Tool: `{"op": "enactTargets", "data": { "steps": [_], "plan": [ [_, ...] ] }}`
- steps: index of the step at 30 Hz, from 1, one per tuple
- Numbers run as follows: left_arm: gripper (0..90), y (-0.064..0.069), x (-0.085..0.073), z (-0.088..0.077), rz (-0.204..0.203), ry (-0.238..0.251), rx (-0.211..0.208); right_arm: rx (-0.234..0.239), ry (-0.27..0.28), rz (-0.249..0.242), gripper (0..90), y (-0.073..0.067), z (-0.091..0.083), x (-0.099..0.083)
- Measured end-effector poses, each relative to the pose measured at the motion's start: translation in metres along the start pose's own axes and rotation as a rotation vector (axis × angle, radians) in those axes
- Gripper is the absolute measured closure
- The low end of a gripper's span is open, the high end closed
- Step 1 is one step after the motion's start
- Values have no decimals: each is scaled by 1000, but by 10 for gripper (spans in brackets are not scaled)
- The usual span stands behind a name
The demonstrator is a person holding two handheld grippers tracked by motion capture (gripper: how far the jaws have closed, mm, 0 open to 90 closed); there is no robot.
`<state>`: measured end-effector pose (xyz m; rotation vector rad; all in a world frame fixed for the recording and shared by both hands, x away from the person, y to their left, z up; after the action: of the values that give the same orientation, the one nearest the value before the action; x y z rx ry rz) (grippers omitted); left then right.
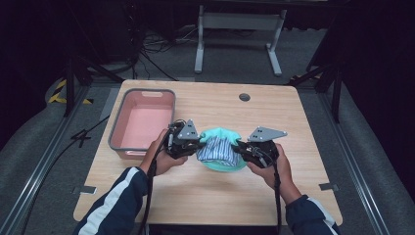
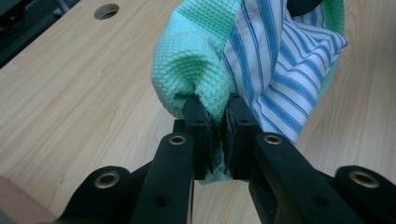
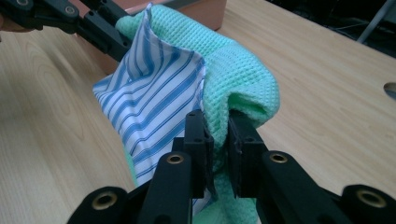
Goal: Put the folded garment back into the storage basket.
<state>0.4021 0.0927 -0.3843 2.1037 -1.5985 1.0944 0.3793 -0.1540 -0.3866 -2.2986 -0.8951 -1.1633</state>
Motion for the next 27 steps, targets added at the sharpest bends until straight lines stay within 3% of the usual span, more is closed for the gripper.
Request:
{"op": "enactTargets", "data": {
  "steps": [14, 27],
  "plan": [
    [820, -26, -7, -30, -42, 24, 60, 4, 17, -44, 795, -11, 17, 36],
    [819, -42, -22, -61, -70, 13, 116, 30, 17, -69, 794, -28, 38, 68]
  ]
}}
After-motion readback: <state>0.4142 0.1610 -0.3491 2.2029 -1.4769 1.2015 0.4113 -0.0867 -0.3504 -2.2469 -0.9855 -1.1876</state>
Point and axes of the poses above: each handheld gripper's, and its own axes: z roughly forward along the jaws, x roughly out of its top, y roughly to its right, the point moved 2 cm from there along z, roughly forward along the jaws, and after that the axes turned 7 degrees about z, right-handed, at the moved point
